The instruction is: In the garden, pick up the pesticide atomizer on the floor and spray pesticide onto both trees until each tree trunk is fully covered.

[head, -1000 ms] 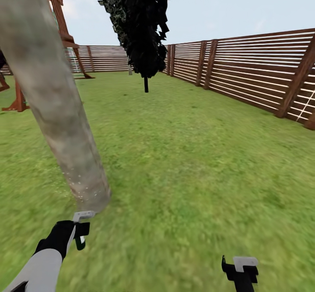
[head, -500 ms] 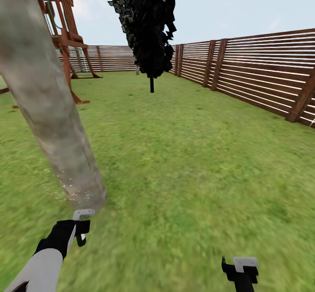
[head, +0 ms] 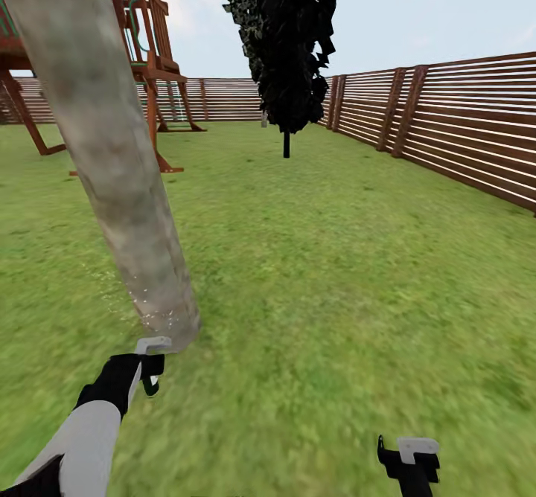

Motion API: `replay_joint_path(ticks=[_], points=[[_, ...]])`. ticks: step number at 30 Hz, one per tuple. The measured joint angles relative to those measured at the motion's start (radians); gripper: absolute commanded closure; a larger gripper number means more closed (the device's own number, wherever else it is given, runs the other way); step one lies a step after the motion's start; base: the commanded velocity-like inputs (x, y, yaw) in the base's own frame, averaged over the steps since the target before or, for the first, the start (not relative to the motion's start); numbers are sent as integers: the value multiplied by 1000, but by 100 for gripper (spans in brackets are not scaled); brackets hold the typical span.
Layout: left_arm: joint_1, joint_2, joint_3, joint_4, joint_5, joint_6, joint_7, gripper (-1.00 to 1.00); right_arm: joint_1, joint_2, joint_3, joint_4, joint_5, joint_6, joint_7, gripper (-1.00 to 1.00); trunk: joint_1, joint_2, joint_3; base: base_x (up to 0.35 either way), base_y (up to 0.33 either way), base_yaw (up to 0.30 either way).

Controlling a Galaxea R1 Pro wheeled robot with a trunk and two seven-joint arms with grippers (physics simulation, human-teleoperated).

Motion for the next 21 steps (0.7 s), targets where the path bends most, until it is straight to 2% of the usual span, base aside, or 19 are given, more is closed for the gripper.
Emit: replay_joint_path(ticks=[1, 3, 5, 8, 10, 13, 14, 15, 18, 20, 21], points=[[-34, -14, -1, 1, 1, 2, 18, 100, 0, 0, 0, 0, 0, 0, 0, -100, 0, 0, 0, 0, 0, 267], [-83, -18, -5, -1, -2, 4, 37, 100, 0, 0, 0, 0, 0, 0, 0, -100, 0, 0, 0, 0, 0, 114], [-96, -16, -9, -1, -3, 6, 40, 100, 0, 0, 0, 0, 0, 0, 0, -100, 0, 0, 0, 0, 0, 22], [-126, -40, -10, 2, 1, 7, 40, 100, 0, 0, 0, 0, 0, 0, 1, -100, 0, 0, 0, 0, 0, 2], [-132, -45, -10, 0, -4, 7, 41, 100, 0, -1, 0, 0, 0, 0, 0, -100, 0, 0, 0, 0, 0, 0], [-133, 14, -8, -22, -10, 11, 39, 100, 0, -3, 0, 0, 0, 0, 0, -100, 0, 0, 0, 0, 0, 0], [-132, 18, -9, -23, -6, 14, 39, 100, 0, -3, 0, 0, 0, 0, 0, -100, 0, 0, 0, 0, 0, 7], [-132, 13, -10, -23, -4, 21, 39, 100, 0, -2, 0, 0, 0, 0, 0, -100, 0, 0, 0, 0, 0, 114], [-150, -58, -18, -25, -2, 32, 40, 100, 0, -2, 0, 0, -1, 0, 0, -100, 0, 0, 0, 0, 0, 226], [-168, -71, -21, -27, -10, 43, 40, 100, 0, -2, 0, 0, -1, 0, 0, -100, 0, 0, 0, 0, 0, 269], [-175, -69, -23, -29, -13, 55, 40, 100, 0, -2, 0, 0, -1, 0, 0, -100, 0, 0, 0, 0, 0, 276]])
